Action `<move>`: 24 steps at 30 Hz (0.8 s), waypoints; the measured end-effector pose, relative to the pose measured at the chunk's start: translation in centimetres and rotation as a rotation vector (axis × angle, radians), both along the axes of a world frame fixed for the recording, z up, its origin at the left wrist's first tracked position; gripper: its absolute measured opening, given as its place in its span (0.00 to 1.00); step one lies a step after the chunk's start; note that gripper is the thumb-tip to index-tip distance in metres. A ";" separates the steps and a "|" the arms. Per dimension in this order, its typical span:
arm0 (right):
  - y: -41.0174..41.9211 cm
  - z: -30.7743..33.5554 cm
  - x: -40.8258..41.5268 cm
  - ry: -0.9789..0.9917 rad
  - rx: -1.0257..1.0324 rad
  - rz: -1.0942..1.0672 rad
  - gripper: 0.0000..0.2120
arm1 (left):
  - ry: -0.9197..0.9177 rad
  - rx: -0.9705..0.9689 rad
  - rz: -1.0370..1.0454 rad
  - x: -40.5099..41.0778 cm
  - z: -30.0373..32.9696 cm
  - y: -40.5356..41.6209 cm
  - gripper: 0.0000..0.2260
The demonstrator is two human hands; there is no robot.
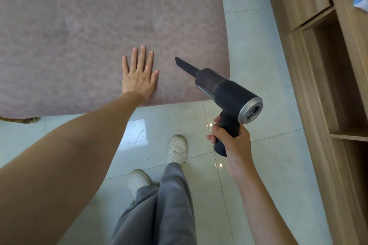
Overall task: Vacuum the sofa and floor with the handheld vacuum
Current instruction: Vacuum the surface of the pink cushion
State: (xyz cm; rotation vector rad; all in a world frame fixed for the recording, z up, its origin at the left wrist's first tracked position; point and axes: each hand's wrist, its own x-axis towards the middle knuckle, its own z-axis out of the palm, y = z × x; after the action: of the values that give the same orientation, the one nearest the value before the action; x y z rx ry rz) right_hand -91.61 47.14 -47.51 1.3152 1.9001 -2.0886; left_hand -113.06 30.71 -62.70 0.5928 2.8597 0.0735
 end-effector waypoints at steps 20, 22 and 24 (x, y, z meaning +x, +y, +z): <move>-1.1 0.2 1.9 0.056 -0.004 0.008 0.08 | -0.137 -0.106 0.017 1.8 0.9 0.0 0.29; -1.3 0.1 2.3 0.054 -0.004 0.004 0.08 | -0.160 -0.127 0.007 1.6 1.0 0.0 0.29; -1.4 0.0 2.6 0.037 0.000 0.010 0.08 | -0.176 -0.137 -0.004 1.5 1.2 -0.1 0.29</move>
State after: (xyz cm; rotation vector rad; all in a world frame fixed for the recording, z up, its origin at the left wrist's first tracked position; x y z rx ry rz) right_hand -89.02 45.70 -47.54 1.2731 1.9165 -2.1229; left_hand -111.57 30.63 -61.50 0.5363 2.6672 -0.0669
